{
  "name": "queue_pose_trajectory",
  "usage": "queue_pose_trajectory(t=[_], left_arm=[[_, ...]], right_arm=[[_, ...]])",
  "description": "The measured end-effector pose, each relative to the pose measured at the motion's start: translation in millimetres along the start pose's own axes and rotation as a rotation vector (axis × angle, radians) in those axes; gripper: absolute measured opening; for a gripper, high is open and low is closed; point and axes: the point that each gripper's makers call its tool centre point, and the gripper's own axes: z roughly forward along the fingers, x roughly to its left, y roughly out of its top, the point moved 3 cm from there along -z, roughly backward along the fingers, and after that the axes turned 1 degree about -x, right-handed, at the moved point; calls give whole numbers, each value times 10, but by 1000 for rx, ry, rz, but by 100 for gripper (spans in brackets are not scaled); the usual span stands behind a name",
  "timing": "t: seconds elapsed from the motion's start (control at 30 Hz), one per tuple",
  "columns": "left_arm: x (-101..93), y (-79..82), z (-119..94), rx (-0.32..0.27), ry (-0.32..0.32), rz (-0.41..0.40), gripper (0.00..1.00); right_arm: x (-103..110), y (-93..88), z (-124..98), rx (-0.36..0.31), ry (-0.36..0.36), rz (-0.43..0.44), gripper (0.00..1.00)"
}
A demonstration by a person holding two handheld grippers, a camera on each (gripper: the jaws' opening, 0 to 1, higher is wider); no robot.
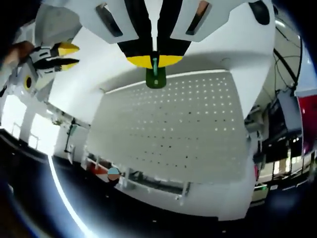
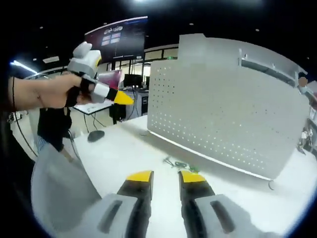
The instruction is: Insert the hook assembly into the mounting plate slot until the hook locks in place.
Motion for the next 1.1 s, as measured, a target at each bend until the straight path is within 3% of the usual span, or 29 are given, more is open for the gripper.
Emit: queue_pose_trajectory(t=[0.1, 0.23, 0.3, 0.43, 0.63, 0.77, 0.87, 1.0, 1.1], left_arm=[[70, 118, 44, -31, 30, 0, 1], [149, 311, 121, -81, 79, 68, 1], [223, 407, 160, -109, 131, 162, 1], [258, 470, 224, -116, 163, 197, 1], [343, 612, 327, -145, 183, 163, 1], [426, 802, 388, -179, 204, 144, 1], [493, 983, 432, -207, 222, 142, 1], [556, 1126, 524, -229, 235, 140, 1], [581, 1226, 605, -235, 256, 186, 1]], right_arm=[[-94, -198, -126, 58, -76, -26, 21], [-124, -338, -184, 85, -108, -47, 24], [-126, -390, -174, 97, -116, -56, 25], [-133, -501, -153, 126, -128, -41, 29], [-105, -542, -75, 143, -115, -85, 36], [-99, -554, -44, 148, -117, -98, 39], [-151, -462, -37, 89, -179, -153, 39], [-201, -466, -47, 87, -215, -152, 37], [-277, -425, -93, 61, -266, -171, 35]])
